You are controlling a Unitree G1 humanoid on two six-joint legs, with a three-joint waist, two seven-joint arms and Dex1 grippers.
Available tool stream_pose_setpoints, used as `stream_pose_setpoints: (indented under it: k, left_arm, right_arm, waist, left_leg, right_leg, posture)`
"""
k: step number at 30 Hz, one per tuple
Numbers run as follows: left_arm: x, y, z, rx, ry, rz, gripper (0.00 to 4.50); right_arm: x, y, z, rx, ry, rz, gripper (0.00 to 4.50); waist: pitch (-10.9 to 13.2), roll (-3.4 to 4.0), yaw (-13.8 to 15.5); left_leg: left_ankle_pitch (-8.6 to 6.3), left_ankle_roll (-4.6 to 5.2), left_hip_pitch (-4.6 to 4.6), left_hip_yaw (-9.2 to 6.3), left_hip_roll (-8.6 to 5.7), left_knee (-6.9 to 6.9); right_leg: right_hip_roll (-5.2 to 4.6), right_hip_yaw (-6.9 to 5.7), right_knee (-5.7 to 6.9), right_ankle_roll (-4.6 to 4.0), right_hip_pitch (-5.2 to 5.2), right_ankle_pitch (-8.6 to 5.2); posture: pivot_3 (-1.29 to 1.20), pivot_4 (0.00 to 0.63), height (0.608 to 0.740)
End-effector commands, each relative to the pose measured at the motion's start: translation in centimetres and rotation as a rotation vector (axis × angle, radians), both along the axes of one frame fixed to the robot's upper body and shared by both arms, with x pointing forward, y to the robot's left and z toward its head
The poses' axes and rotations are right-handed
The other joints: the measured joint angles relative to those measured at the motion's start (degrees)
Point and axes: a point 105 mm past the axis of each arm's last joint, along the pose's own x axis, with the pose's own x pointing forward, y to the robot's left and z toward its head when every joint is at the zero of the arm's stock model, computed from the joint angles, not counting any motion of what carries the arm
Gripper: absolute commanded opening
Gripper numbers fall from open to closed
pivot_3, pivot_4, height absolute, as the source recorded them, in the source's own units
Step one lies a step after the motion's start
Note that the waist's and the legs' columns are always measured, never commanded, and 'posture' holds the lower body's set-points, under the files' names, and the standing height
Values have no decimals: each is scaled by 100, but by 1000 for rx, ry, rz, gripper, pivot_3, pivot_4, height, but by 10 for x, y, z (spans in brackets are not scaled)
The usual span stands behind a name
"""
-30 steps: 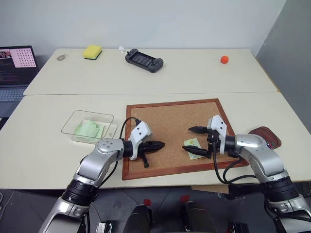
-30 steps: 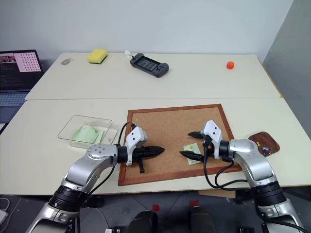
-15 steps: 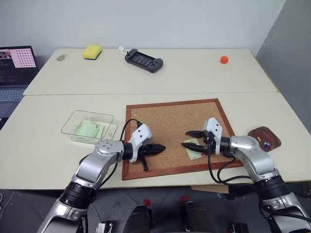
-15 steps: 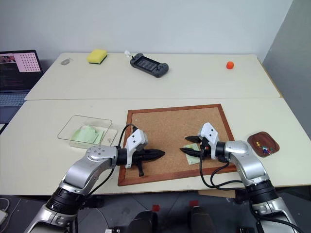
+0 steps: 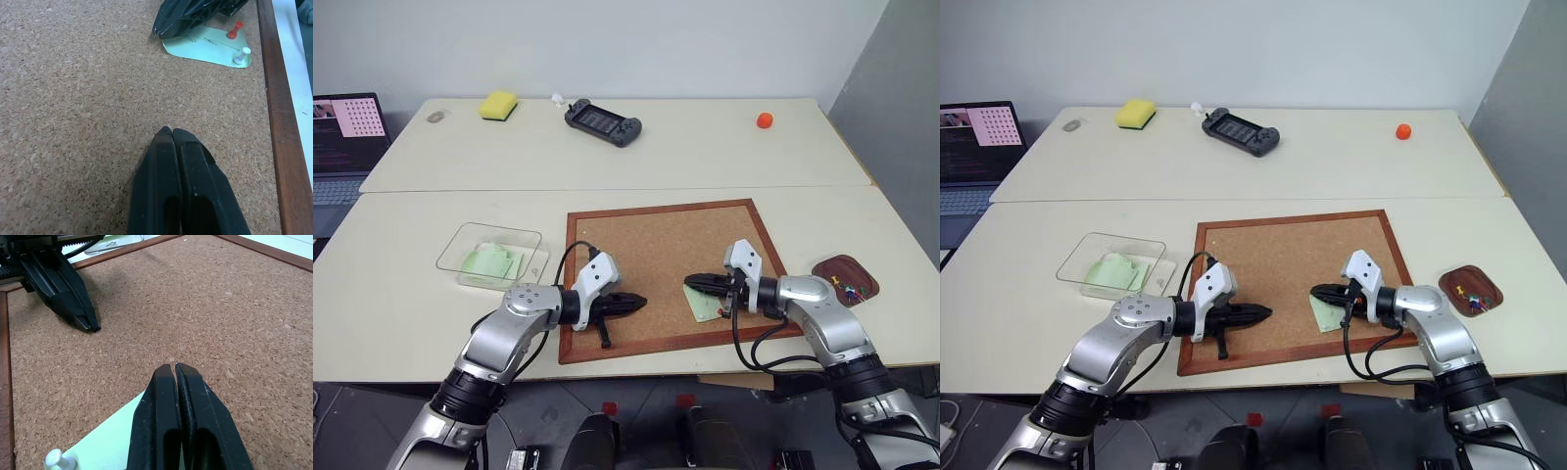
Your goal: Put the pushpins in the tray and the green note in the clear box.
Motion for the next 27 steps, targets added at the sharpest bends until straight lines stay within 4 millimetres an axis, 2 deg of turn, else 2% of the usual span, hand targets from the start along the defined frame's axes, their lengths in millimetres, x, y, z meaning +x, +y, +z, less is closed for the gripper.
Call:
stream_pose_setpoints:
  k: [1, 6, 19, 24, 27]
  left_arm:
    - [-3, -1, -4, 28, 9, -21, 0]
    - [-1, 4, -11, 75, 6, -3, 0]
    - [1, 4, -12, 74, 10, 0, 0]
    - [0, 5, -17, 93, 16, 3, 0]
    - [-1, 6, -23, 111, 23, 2, 0]
  right_arm:
    - [5, -2, 21, 62, -57, -24, 25]
    - [1, -1, 40, 134, -58, -5, 25]
    - [3, -16, 52, 148, -67, -73, 25]
    - [10, -42, 68, 196, -93, -227, 25]
    - [17, -75, 72, 163, -136, -405, 25]
  waist:
    - [0, 0, 0]
    - [0, 0, 1]
    - [-1, 1, 0]
    - [-2, 2, 6]
    - [-6, 6, 11]
  left_leg:
    - [0, 0, 0, 0, 0, 0]
    - [0, 0, 0, -1, 0, 0]
    - [0, 0, 5, 0, 1, 0]
    - [0, 0, 5, -2, 0, 0]
    - [0, 0, 5, -2, 0, 0]
  right_leg:
    - [0, 0, 0, 0, 0, 0]
    - [0, 0, 0, 0, 0, 0]
    - [1, 0, 1, 0, 4, 0]
    - [0, -1, 1, 0, 6, 0]
    - [0, -1, 1, 0, 6, 0]
  posture:
    - [0, 150, 740]
    - [0, 150, 740]
    - [0, 150, 740]
    - [0, 150, 740]
    - [0, 150, 740]
